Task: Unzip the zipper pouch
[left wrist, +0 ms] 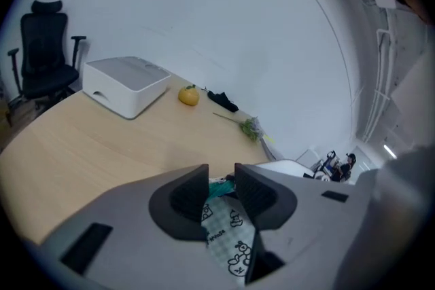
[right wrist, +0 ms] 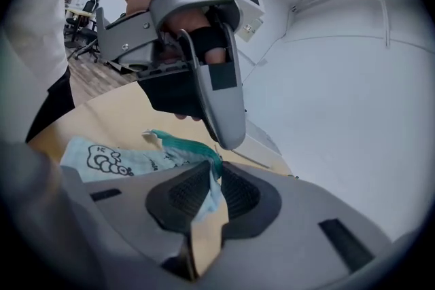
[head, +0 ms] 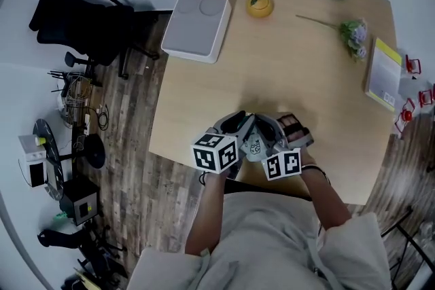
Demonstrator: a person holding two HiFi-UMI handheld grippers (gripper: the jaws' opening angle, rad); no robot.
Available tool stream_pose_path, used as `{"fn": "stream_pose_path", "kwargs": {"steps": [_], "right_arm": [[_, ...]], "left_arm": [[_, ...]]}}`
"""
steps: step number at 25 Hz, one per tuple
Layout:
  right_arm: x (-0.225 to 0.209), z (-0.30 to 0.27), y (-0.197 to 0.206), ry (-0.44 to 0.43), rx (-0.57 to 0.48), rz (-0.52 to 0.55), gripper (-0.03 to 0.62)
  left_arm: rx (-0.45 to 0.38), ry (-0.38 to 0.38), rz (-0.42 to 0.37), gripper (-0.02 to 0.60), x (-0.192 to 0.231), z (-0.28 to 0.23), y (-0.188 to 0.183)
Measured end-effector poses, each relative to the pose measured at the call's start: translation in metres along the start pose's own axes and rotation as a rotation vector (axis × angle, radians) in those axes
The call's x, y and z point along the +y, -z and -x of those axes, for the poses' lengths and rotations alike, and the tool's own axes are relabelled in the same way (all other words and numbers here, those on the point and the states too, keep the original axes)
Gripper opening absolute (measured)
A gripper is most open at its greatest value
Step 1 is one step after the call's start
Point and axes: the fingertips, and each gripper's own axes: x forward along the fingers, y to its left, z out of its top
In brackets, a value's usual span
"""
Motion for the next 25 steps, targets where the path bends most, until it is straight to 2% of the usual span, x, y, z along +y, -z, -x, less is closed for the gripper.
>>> {"fn": "stream_pose_path", "kwargs": {"steps": [2,4,6,9,11,18,21,25], "right_arm": [[0.0,0.003,-0.003,0.008,-0.015,0.024,0.058],[0.001,0.008,-0.006,0.018,-0.036,0.065,0.058],[0.003,0.012,-0.008,0.03,-0.057,0.108,0.058],[0.004,0.016,-0.013,0.046,-0.088,0.159,0.058],[0.005,0.02,-0.016,0.043,-0.104,0.202,0.058],[0.01,0.026,-0.018,0.008,-0.133,0.455,0.058],[0.009,0.031,-0.019,-0.006,-0.144,0.558,0.058],[0.005,0.037,-0.024,-0.006,-0.152,0.61,0.058]], "left_arm": [[-0.036,-0.002,0.048,0.129,0.005,0.008,0.0],[-0.03,0.024,0.091,0.129,0.009,0.012,0.007],[-0.015,0.089,0.157,0.13,0.01,0.013,0.014],[-0.037,0.215,0.315,0.138,0.006,0.016,0.012],[-0.041,0.263,0.385,0.138,0.006,0.02,0.011],[0.03,0.307,0.434,0.13,-0.001,0.02,0.02],[0.057,0.302,0.411,0.107,-0.005,0.021,0.021],[0.052,0.318,0.383,0.098,-0.017,0.027,0.016]]}}
